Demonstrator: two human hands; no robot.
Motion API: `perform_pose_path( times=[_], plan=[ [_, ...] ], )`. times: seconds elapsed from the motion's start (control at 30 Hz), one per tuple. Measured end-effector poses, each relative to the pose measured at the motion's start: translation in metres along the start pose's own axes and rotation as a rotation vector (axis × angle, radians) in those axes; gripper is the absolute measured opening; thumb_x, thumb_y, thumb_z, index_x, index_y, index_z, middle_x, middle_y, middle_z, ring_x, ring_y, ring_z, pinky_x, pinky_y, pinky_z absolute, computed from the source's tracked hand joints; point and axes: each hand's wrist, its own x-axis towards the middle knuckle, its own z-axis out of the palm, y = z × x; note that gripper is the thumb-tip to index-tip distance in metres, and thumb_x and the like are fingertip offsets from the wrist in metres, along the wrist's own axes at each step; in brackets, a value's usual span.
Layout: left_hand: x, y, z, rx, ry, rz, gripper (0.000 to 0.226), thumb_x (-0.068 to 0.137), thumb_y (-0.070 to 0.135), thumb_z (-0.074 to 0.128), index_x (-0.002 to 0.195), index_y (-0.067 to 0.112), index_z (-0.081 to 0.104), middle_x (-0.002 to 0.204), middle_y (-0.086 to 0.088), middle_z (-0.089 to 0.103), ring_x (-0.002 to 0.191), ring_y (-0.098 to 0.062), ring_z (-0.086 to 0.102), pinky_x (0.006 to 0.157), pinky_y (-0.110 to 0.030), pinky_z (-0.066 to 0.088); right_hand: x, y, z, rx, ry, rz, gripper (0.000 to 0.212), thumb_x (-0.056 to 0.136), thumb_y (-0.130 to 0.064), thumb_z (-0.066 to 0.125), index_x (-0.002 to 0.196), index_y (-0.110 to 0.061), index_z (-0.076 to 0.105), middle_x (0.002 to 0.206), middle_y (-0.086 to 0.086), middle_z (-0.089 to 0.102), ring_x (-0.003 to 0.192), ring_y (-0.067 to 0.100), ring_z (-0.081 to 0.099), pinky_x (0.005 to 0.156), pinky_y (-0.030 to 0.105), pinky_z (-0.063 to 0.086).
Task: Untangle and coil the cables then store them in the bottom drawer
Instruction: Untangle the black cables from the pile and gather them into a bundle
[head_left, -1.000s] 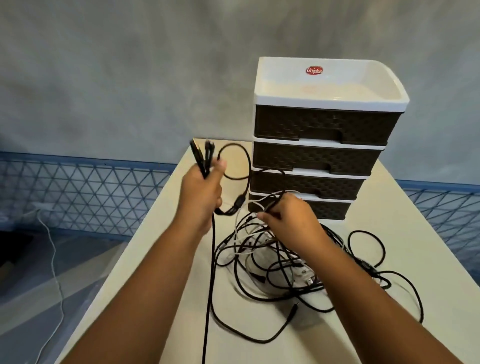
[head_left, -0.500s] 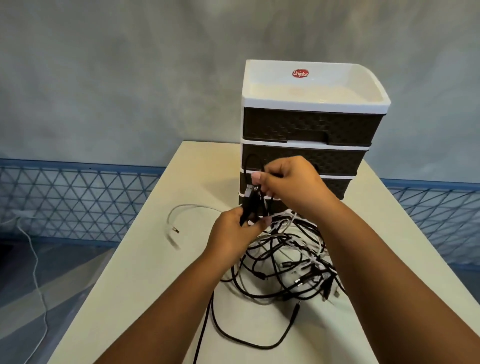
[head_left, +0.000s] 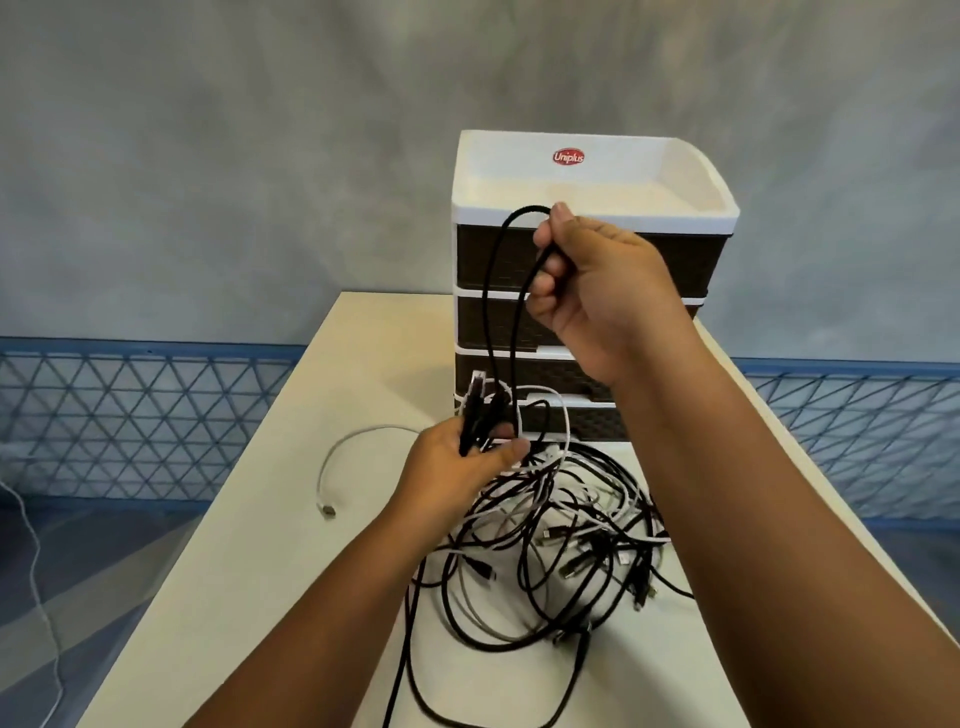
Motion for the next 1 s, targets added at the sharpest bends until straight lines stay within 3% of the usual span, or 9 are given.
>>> perform_pose_path(
  times=[0.1,0.3,0.4,0.47,0.53,0.7,0.77,0.87,1.0],
  plan=[
    [0.002,0.009,0.005,-0.05,0.031,0.007,0.017,0.083,0.037,0.073,0.096,0.026,0.072,0.08,0.011,0.072,0.075,-0.006,0.065,0.068,-0.023,0.047,-0.002,0.008,-0.004,0.114,-0.084,0.029,0.028,0.103,-0.022,0.046,0.08,-0.008,0.056,0.06,0.002,0.04,0.052,0.012,0.042,0.052,0.021,0.037],
    [0.003,0.009,0.011,-0.152,0.041,0.005,0.011,0.083,0.026,0.076,0.093,0.027,0.072,0.091,0.009,0.075,0.086,-0.003,0.069,0.078,-0.02,0.047,-0.009,0.017,-0.012,0.218,-0.14,0.043,0.027,0.103,-0.021,0.044,0.084,-0.007,0.057,0.064,0.003,0.042,0.056,0.012,0.047,0.055,0.021,0.043],
    [0.003,0.008,0.009,-0.179,0.076,0.004,0.012,0.085,0.028,0.074,0.097,0.025,0.073,0.089,0.009,0.075,0.085,0.0,0.068,0.077,-0.021,0.048,-0.012,0.024,-0.021,0.153,-0.099,-0.02,0.021,0.103,-0.02,0.044,0.102,-0.005,0.059,0.073,0.005,0.052,0.064,0.014,0.056,0.06,0.024,0.049],
    [0.003,0.01,0.006,-0.179,0.1,0.008,0.01,0.085,0.031,0.073,0.094,0.026,0.073,0.087,0.009,0.075,0.084,0.0,0.068,0.074,-0.022,0.048,-0.021,0.046,-0.033,-0.042,-0.026,-0.041,0.015,0.1,-0.019,0.05,0.11,-0.01,0.057,0.081,0.004,0.058,0.07,0.016,0.059,0.065,0.027,0.052],
    [0.005,0.014,0.002,-0.202,0.102,0.006,0.01,0.086,0.03,0.072,0.094,0.025,0.074,0.087,0.008,0.076,0.086,-0.002,0.069,0.073,-0.021,0.047,-0.037,0.082,-0.046,-0.397,0.001,-0.067,0.012,0.096,-0.018,0.058,0.108,-0.017,0.057,0.087,0.0,0.061,0.076,0.015,0.06,0.069,0.03,0.054],
    [0.008,0.018,-0.007,-0.224,0.111,-0.071,0.006,0.088,0.026,0.069,0.092,0.025,0.073,0.083,0.011,0.075,0.076,0.005,0.067,0.07,-0.028,0.047,-0.052,0.143,-0.07,-1.135,-0.144,-0.287,0.046,0.09,-0.024,0.064,0.128,-0.037,0.041,0.084,-0.012,0.055,0.074,0.007,0.052,0.064,0.027,0.046],
    [0.007,0.021,-0.008,-0.219,0.16,-0.06,0.006,0.088,0.027,0.07,0.091,0.023,0.072,0.071,0.016,0.072,0.065,0.008,0.064,0.066,-0.027,0.045,-0.05,0.146,-0.071,-1.203,-0.102,-0.345,0.046,0.093,-0.021,0.061,0.131,-0.035,0.04,0.086,-0.015,0.055,0.077,0.006,0.052,0.067,0.027,0.046],
    [0.007,0.031,-0.015,-0.26,0.237,-0.051,0.007,0.087,0.028,0.071,0.087,0.022,0.067,0.042,0.017,0.052,0.04,0.001,0.046,0.059,-0.024,0.035,-0.054,0.152,-0.073,-1.169,-0.015,-0.342,0.036,0.096,-0.023,0.058,0.128,-0.033,0.044,0.091,-0.015,0.056,0.084,0.005,0.054,0.071,0.024,0.047],
    [0.01,0.048,-0.036,-0.397,0.307,-0.018,0.01,0.087,0.028,0.072,0.084,0.022,0.064,0.044,0.014,0.035,0.042,-0.006,0.023,0.045,-0.02,0.024,-0.06,0.162,-0.08,-1.194,0.029,-0.338,0.03,0.093,-0.021,0.061,0.121,-0.028,0.05,0.084,-0.022,0.048,0.082,-0.002,0.049,0.065,0.011,0.036]
  ],
)
